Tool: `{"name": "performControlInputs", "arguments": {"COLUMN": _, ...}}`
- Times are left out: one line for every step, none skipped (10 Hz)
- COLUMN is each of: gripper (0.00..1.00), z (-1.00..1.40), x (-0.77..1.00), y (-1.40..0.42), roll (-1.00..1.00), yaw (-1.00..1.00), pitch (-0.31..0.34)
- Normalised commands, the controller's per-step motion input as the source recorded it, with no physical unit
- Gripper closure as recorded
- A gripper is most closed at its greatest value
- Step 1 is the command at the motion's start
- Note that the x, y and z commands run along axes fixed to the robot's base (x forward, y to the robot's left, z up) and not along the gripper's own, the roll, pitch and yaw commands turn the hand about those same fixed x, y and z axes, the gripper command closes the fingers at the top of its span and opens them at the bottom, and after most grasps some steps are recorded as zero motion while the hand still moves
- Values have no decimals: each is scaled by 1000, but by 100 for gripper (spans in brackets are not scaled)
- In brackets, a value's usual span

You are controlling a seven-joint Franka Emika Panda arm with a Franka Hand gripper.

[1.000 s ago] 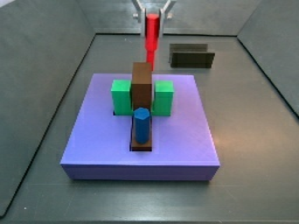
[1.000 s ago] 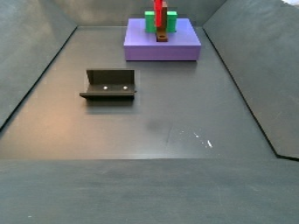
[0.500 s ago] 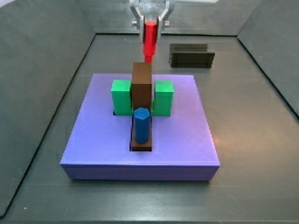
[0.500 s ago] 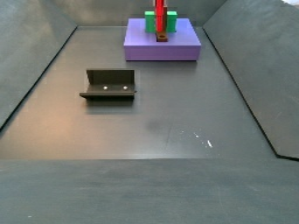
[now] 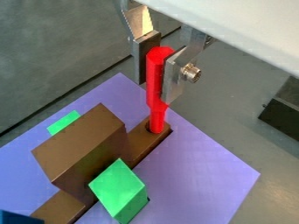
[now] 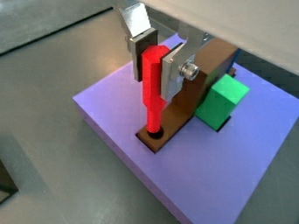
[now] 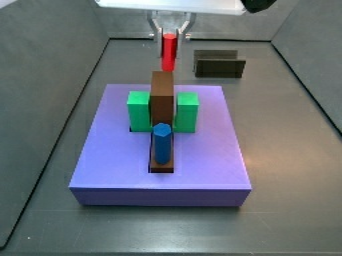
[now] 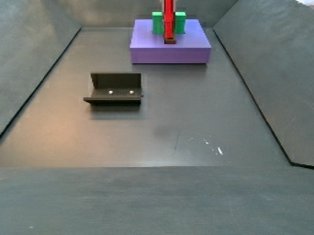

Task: Pick up the red object. Move up. Move to above the board. Insert the red object.
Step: Insert the red object.

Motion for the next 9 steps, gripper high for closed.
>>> {"name": "performControlInputs", "arguments": {"gripper": 100, "z": -83, "x": -189, "y": 100, "roll": 0, "yaw": 0, "pitch": -13}}
{"name": "performControlInputs", "arguments": {"gripper": 100, "z": -54, "x": -69, "y": 11, "roll": 0, "yaw": 0, "pitch": -13}}
{"name": "performControlInputs", "arguments": {"gripper": 100, "z": -54, "x": 0, "y": 0, "roll": -13, "yaw": 49, "pitch": -26}}
{"name": "performControlInputs", "arguments": {"gripper": 100, "z": -91, "x": 89, "y": -69, "roll": -6, "yaw": 37, "pitch": -9}}
{"name": "performControlInputs", "arguments": {"gripper": 100, "z": -157, "x": 171, "y": -66, "roll": 0, "yaw": 14, "pitch": -6}}
{"name": "performControlInputs", "arguments": {"gripper": 100, "z": -143, "x": 254, "y": -91, "roll": 0, "yaw": 14, "pitch": 0}}
{"name": "performControlInputs", "arguments": {"gripper": 100, "z": -183, "x": 229, "y": -91, "roll": 21, "yaw": 0, "pitch": 0}}
{"name": "performControlInputs", "arguments": {"gripper": 100, "z": -260, "x": 97, "y": -14, "roll": 124, "yaw": 0, "pitch": 0}}
{"name": "performControlInputs", "arguments": {"gripper": 100, "z": -129, "x": 0, "y": 0, "roll": 237, "yaw": 0, "pitch": 0}}
